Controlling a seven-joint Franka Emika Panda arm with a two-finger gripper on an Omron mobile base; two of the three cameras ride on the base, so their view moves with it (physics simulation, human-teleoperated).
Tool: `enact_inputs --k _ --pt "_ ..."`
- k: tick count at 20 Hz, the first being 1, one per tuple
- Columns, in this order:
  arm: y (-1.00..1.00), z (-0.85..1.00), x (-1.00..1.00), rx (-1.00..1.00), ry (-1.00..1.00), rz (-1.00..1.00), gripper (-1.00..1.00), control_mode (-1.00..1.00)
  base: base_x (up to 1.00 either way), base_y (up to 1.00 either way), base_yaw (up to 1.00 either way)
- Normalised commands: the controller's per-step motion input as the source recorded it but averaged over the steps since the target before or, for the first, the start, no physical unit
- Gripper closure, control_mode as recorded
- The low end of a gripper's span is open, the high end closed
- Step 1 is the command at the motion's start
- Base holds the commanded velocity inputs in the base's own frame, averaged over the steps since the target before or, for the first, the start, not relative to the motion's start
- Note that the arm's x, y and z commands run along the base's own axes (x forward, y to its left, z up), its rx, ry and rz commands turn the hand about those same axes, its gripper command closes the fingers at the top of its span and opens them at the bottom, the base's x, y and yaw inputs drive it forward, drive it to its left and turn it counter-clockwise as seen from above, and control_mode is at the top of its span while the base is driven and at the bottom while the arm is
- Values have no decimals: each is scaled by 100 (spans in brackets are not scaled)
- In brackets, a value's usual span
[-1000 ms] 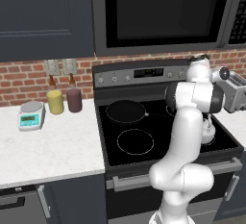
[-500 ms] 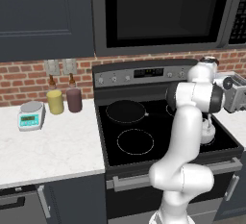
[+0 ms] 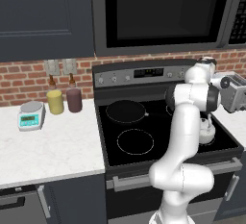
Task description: Pick the kettle from the counter and place it on a stove burner. Then turn the burner on.
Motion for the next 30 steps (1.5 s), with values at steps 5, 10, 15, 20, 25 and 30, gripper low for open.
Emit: enact_inputs --k 5,10,15,20,25,30 --pt "-10 0 28 0 0 3 -100 -100 0 0 0" --pt "-5 3 10 0 -1 3 -100 -100 0 0 0" --pt "0 7 0 0 -5 2 -100 -100 0 0 0" --pt "0 7 0 0 -4 1 -100 -100 0 0 0" --pt "-1 0 0 0 0 0 -100 -100 0 0 0" --pt "0 0 15 0 0 0 -100 -100 0 0 0"
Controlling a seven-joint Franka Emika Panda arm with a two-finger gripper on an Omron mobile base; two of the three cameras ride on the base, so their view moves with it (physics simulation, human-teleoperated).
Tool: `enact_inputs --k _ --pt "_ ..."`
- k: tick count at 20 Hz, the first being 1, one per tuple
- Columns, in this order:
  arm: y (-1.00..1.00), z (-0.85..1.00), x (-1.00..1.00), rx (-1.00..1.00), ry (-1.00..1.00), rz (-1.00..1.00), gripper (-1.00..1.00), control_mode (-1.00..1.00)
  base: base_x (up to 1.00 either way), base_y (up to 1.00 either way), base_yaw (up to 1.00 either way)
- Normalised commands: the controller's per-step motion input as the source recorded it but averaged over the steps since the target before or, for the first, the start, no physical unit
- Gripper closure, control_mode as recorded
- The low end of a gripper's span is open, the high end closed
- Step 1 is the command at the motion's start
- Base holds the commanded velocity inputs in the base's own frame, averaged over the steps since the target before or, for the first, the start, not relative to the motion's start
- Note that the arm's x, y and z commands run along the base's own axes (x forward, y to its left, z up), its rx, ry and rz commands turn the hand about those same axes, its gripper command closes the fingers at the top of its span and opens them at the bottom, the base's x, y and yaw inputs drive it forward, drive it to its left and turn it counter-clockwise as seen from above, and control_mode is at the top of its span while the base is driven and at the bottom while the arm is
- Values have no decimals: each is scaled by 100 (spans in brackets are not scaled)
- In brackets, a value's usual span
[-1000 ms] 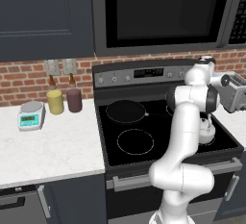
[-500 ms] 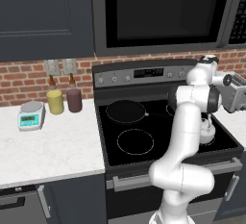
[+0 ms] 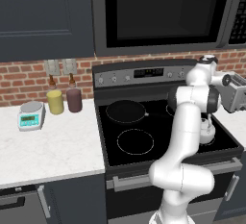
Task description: Pick the kettle from the counter and place it on a stove burner. Then turn the burner on.
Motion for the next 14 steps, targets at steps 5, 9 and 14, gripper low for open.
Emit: enact_inputs --k 5,9,14 --pt "0 0 23 0 0 0 -100 -100 0 0 0" --pt "0 0 13 0 0 0 -100 -100 0 0 0" --pt "0 0 14 0 0 0 -100 -100 0 0 0"
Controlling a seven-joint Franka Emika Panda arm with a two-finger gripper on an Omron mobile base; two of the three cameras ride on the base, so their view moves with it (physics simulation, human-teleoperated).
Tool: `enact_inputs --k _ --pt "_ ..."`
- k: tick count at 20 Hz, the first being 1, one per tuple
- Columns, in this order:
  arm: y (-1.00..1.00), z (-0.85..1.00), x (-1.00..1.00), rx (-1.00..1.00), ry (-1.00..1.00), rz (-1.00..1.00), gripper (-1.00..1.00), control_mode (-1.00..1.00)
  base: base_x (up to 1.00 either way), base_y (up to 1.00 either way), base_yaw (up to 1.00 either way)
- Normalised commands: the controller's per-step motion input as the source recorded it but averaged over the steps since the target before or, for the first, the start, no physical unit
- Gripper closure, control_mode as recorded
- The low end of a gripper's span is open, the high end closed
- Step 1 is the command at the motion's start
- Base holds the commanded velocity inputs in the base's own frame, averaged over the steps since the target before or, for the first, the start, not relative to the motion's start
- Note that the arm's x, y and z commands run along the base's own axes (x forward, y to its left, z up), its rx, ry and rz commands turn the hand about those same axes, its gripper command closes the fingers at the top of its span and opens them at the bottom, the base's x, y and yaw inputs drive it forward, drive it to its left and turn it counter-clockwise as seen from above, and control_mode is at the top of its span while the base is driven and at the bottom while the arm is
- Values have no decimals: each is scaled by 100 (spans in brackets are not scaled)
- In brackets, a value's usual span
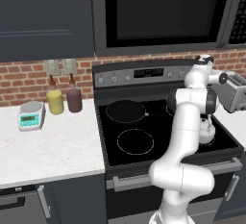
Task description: Pick the kettle from the counter and place it on a stove burner. Then turn the burner on.
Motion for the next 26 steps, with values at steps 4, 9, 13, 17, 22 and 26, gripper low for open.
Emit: enact_inputs --k 4,9,13,17,22,26 --pt "0 -3 2 0 -1 0 -100 -100 0 0 0" --pt "0 -6 0 0 -6 0 -100 -100 0 0 0" --pt "0 0 0 0 -12 0 -100 -100 0 0 0" --pt "0 -8 0 0 -8 0 -100 -100 0 0 0" --pt "0 -12 -1 0 0 0 -100 -100 0 0 0" --pt "0 -6 -1 0 0 0 -100 -100 0 0 0"
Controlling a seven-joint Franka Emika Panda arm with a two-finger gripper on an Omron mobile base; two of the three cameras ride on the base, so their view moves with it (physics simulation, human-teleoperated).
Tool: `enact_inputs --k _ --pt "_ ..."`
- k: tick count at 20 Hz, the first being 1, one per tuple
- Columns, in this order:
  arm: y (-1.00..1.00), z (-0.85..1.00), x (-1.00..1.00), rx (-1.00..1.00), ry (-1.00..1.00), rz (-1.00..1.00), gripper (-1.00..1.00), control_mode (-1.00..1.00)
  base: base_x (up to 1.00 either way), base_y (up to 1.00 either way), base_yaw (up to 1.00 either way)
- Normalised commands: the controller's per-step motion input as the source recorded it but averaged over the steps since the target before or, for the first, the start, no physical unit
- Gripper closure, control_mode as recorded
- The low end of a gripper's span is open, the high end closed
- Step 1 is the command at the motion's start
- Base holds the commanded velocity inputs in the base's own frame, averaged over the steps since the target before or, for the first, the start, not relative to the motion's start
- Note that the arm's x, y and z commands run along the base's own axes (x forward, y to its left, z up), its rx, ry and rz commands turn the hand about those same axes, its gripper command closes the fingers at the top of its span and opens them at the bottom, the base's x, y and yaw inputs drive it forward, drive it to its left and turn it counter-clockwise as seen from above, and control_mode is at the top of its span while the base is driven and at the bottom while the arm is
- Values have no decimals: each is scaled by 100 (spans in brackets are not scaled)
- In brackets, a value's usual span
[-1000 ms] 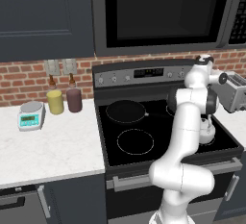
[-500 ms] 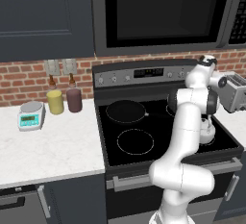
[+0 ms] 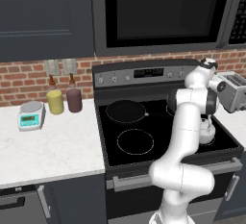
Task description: Pick the kettle from the counter and place it on a stove burner. Then turn the burner on.
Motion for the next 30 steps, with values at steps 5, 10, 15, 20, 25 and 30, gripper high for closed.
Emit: enact_inputs --k 5,10,15,20,25,30 --pt "0 0 1 0 0 0 -100 -100 0 0 0" --pt "0 -2 9 0 0 0 -100 -100 0 0 0" --pt "0 -2 7 0 0 0 -100 -100 0 0 0" --pt "0 0 7 0 0 0 -100 -100 0 0 0" --pt "0 0 10 0 0 0 -100 -100 0 0 0" --pt "0 0 2 0 0 0 -100 -100 0 0 0"
